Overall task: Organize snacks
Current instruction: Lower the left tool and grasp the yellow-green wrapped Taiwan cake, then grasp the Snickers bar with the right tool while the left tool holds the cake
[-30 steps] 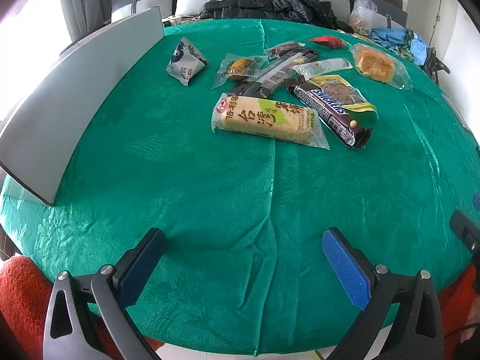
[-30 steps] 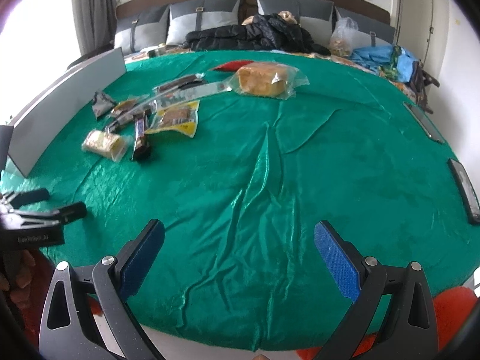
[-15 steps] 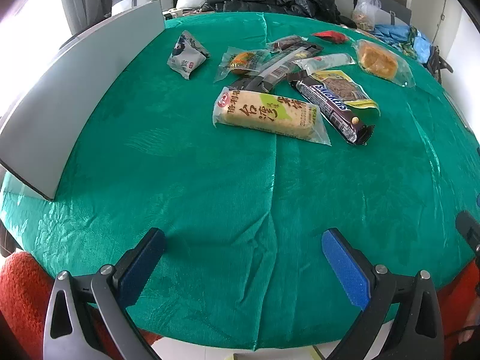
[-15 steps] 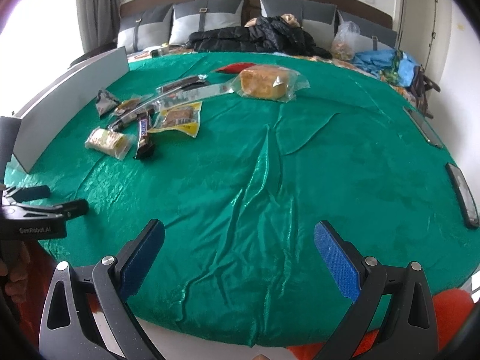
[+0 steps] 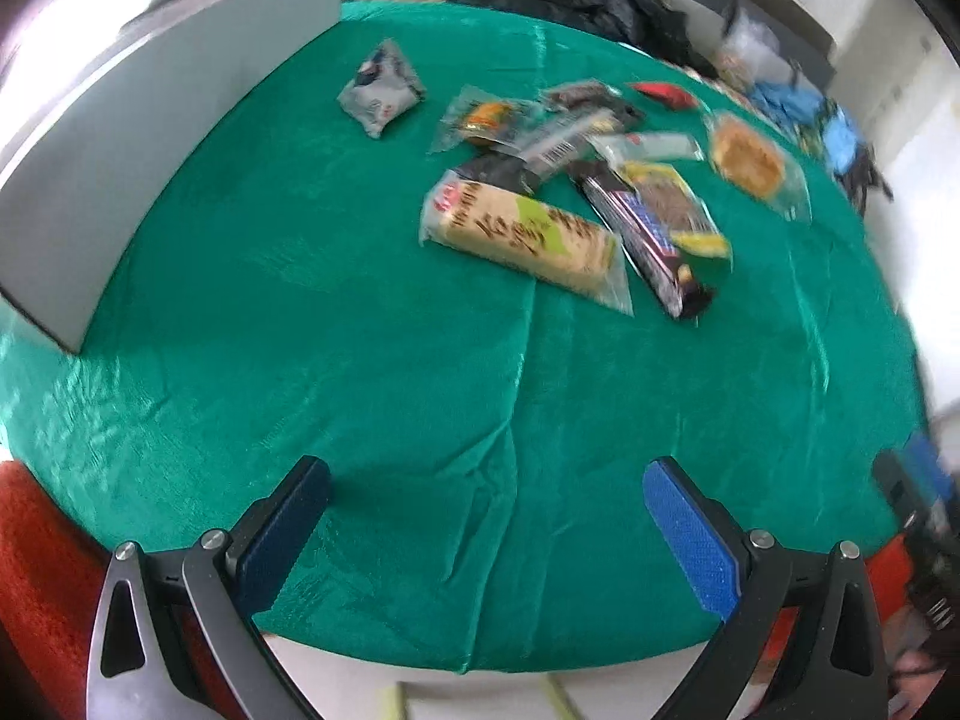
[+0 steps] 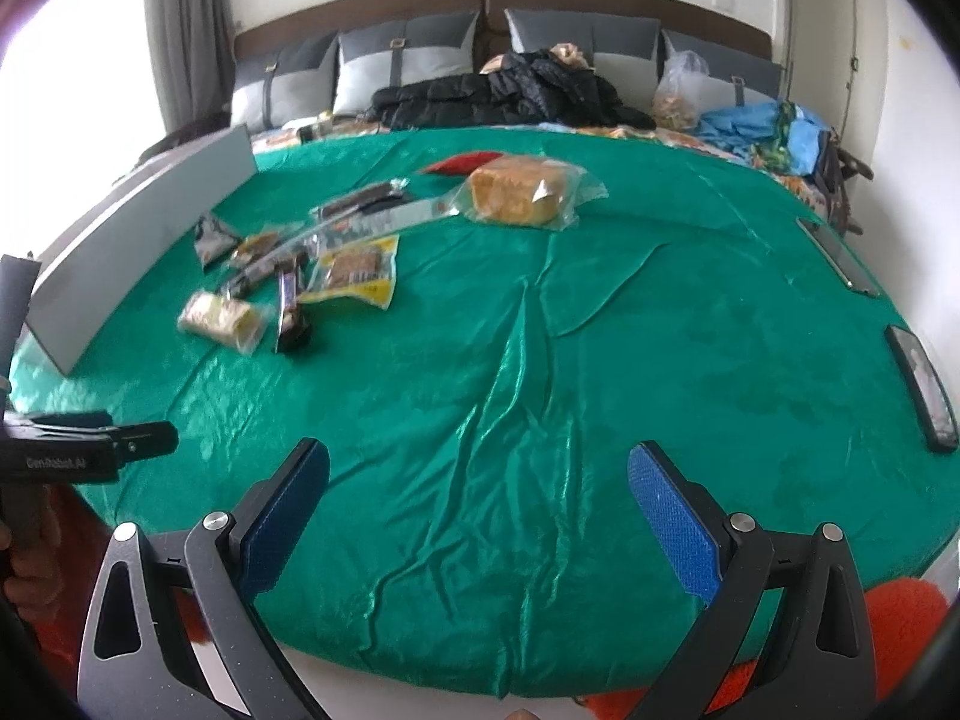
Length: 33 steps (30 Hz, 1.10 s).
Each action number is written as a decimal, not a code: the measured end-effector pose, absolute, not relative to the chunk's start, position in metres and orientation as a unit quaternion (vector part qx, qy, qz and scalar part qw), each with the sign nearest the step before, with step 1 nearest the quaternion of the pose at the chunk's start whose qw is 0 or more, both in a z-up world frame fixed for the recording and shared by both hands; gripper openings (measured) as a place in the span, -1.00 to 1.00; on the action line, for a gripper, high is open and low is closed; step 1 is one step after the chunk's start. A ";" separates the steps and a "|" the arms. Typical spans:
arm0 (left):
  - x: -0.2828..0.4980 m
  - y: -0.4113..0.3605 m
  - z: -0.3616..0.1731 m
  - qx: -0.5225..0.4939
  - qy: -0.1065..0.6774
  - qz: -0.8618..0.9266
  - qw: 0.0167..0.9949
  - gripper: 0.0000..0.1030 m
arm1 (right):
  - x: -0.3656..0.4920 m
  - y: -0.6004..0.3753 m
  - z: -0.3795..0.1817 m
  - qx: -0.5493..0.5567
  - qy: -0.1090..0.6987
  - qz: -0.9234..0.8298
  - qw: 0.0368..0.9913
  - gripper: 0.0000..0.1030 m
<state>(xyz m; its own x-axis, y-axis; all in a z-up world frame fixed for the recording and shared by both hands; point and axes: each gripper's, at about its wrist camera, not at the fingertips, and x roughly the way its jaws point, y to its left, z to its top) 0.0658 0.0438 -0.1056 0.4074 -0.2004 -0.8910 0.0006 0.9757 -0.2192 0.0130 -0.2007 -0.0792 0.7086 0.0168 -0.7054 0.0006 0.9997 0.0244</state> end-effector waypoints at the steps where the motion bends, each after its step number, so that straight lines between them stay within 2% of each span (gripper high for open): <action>1: 0.071 0.048 -0.105 -0.119 0.545 -0.063 0.828 0.99 | 0.015 -0.203 -0.080 0.020 0.384 0.003 0.923 0.96; 6: 0.110 0.039 -0.105 -0.191 0.555 -0.126 0.800 0.99 | 0.020 -0.213 -0.084 0.046 0.393 0.003 0.918 0.96; 15: 0.193 0.031 -0.105 -0.220 0.530 -0.037 0.818 0.97 | 0.017 -0.237 -0.075 0.087 0.377 -0.002 0.922 0.96; 23: 0.193 0.038 -0.112 -0.118 0.547 -0.010 0.829 0.94 | 0.019 -0.269 -0.077 0.162 0.377 -0.018 0.912 0.96; 24: 0.190 0.041 -0.112 -0.106 0.542 -0.004 0.834 0.88 | 0.019 -0.272 -0.078 0.168 0.378 -0.019 0.910 0.96; 26: 0.181 0.037 -0.112 -0.048 0.533 0.019 0.844 0.45 | 0.021 -0.272 -0.079 0.171 0.382 -0.019 0.908 0.96; 27: 0.177 0.035 -0.111 -0.021 0.531 0.025 0.846 0.10 | 0.022 -0.271 -0.080 0.170 0.384 -0.018 0.907 0.96; 29: 0.166 0.040 -0.108 -0.008 0.533 -0.001 0.846 -0.27 | 0.022 -0.269 -0.079 0.165 0.385 -0.015 0.908 0.96; 30: 0.162 0.045 -0.107 0.002 0.535 -0.011 0.845 -0.34 | 0.021 -0.268 -0.079 0.160 0.385 -0.013 0.909 0.96; 33: 0.151 0.063 -0.105 0.046 0.540 -0.036 0.840 -0.37 | 0.017 -0.266 -0.078 0.147 0.385 -0.010 0.911 0.96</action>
